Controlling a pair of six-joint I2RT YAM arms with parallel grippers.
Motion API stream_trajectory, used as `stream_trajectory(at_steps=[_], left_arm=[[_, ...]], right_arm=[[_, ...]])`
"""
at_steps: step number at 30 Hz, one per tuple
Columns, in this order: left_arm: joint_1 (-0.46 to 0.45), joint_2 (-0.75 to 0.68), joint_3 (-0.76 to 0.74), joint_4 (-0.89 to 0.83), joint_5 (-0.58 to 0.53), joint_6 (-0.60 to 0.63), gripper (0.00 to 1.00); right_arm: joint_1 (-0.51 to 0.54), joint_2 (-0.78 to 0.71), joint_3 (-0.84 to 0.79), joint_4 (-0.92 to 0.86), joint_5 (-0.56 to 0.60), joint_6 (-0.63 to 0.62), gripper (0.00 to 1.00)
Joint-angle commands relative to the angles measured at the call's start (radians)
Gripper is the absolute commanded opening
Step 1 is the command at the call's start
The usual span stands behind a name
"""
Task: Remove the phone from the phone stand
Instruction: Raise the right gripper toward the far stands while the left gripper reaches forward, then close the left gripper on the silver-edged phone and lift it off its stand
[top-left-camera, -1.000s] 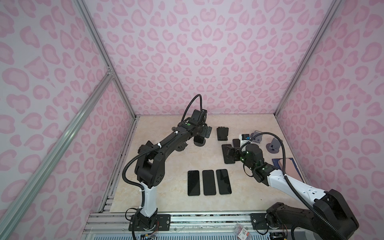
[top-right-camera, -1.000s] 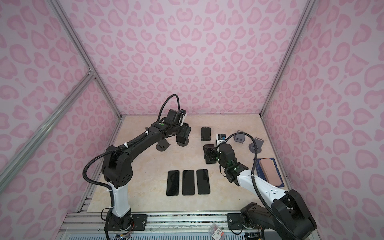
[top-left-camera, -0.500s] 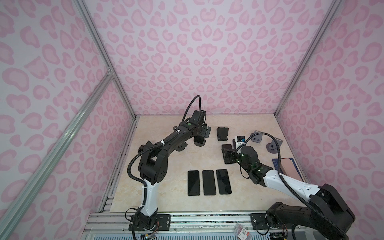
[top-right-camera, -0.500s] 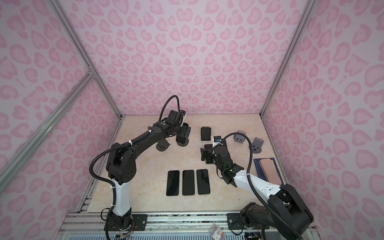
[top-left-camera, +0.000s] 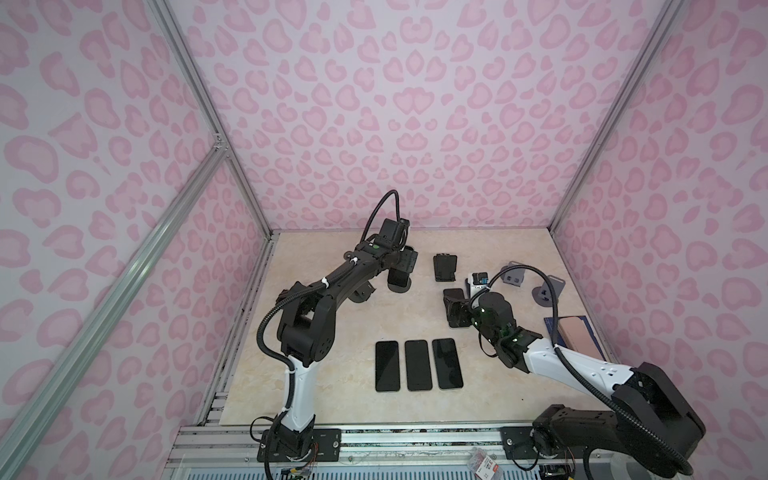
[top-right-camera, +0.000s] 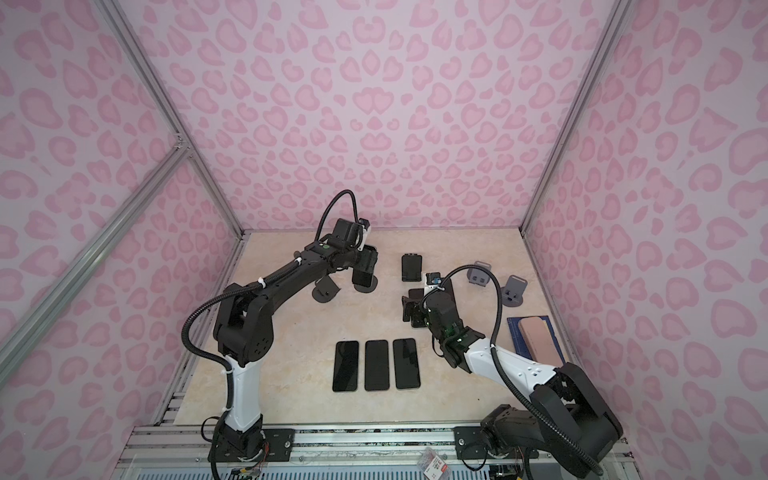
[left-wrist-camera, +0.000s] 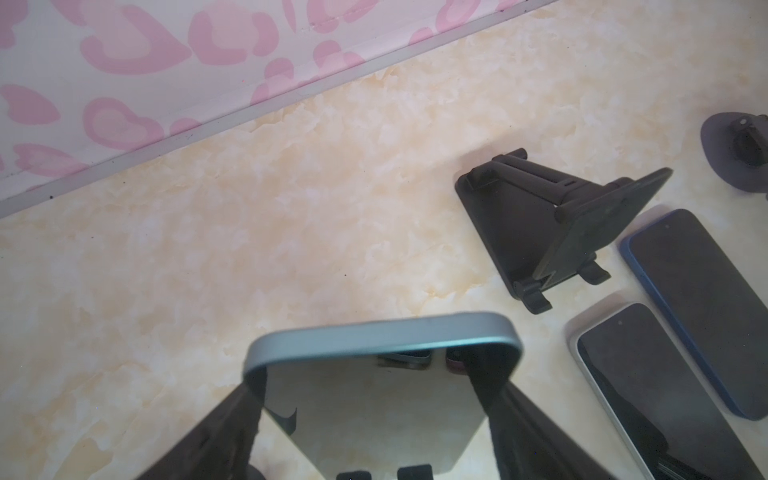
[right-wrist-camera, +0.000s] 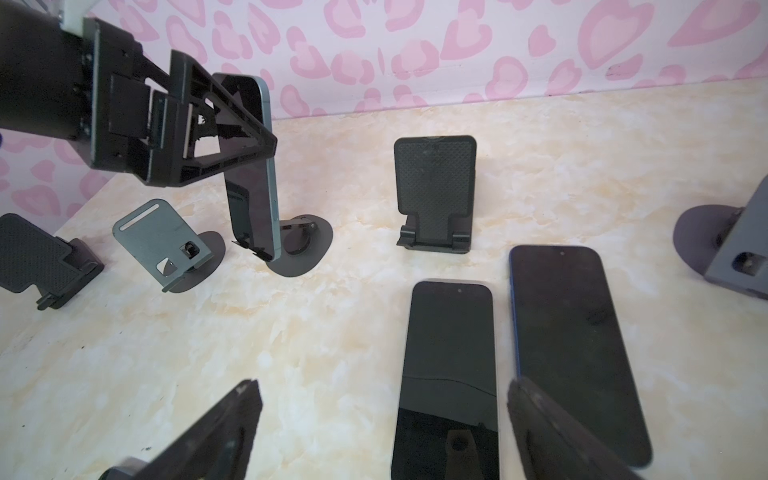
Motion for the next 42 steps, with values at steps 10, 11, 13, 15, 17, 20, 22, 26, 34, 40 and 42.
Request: stream_trajectory(at_steps=[10,11,13,15,17,20,22,26,34,40,42], left_arm=[[0.014,0.021,0.007,0.046,0.034,0.030,0.83],[0.014,0.021,0.006,0.045,0.034,0.031,0.82],[0.014,0.018,0.003,0.045,0.034,0.035,0.78],[0.013,0.016,0.002,0.043,0.031,0.039,0.74],[0.014,0.006,-0.004,0.045,0.028,0.044,0.72],[0.014,-0.014,-0.023,0.063,0.031,0.050,0.70],[0.014,-0.021,-0.024,0.065,0.031,0.052,0.69],[0.014,-0.026,-0.026,0.069,0.031,0.052,0.68],[0.014,-0.068,-0.052,0.083,0.034,0.041,0.66],[0.014,-0.150,-0.098,0.106,0.021,0.018,0.66],[0.014,-0.182,-0.105,0.092,0.018,0.008,0.66]], right_arm=[[0.003,0.021,0.005,0.019,0.019,-0.010,0.94],[0.004,0.023,0.006,0.020,0.019,-0.010,0.94],[0.003,0.023,0.004,0.020,0.021,-0.012,0.94],[0.004,0.026,0.005,0.022,0.028,-0.013,0.94],[0.003,0.030,0.008,0.022,0.022,-0.012,0.94],[0.004,0.034,0.010,0.022,0.018,-0.012,0.94],[0.004,0.035,0.010,0.022,0.015,-0.012,0.94],[0.006,0.034,0.010,0.022,0.020,-0.013,0.94],[0.008,0.033,0.010,0.021,0.020,-0.012,0.94],[0.009,0.036,0.012,0.022,0.019,-0.008,0.93],[0.009,0.029,0.009,0.026,0.017,-0.003,0.93]])
